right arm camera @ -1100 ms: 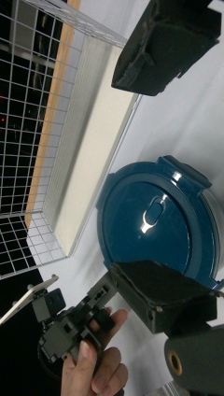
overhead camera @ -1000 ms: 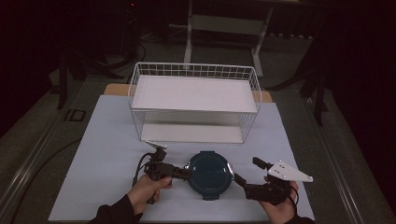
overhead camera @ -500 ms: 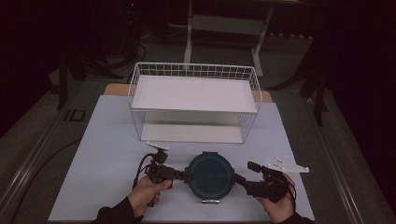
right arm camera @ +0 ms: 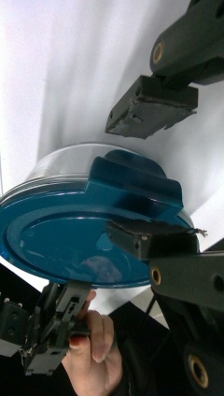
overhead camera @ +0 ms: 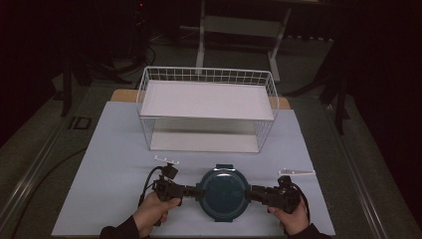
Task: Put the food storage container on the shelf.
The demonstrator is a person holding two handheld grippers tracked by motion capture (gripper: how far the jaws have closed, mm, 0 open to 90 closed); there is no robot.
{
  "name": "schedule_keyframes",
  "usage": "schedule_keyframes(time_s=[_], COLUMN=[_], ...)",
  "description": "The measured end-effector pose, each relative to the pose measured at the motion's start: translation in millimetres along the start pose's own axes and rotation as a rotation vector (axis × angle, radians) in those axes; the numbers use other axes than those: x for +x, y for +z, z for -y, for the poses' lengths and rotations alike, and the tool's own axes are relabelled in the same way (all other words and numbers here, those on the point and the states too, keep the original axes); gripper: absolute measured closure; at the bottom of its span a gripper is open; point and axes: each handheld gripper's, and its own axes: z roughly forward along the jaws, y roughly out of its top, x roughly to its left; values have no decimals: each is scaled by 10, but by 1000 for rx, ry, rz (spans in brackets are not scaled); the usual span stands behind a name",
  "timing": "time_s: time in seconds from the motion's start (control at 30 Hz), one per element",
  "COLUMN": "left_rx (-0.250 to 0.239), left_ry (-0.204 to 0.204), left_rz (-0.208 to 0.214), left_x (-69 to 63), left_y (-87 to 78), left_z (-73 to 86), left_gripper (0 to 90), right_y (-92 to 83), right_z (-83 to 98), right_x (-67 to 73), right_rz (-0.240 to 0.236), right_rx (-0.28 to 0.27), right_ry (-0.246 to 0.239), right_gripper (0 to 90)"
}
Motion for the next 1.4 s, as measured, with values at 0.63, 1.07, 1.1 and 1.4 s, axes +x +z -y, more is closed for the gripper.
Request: schedule_keyframes(time_s=[0.63, 1.07, 1.1, 1.4], left_rx=[-36, -98, -105, -193], left_ry=[39, 81, 88, 168], left_rz=[-20, -49, -52, -87], left_x=[-63, -161, -171, -251], left_y=[-2, -129, -154, -381], left_z=[71, 34, 16, -155], left_gripper=[567, 564, 564, 561], right_y=[53, 45, 45, 73], right_z=[57, -36, -65, -374], right_x=[-104, -13, 4, 139], right_rz=[-142, -134, -131, -129], right_rx=[35, -6, -13, -64], right_ry=[125, 98, 90, 7], right_gripper=[565, 566, 565, 566])
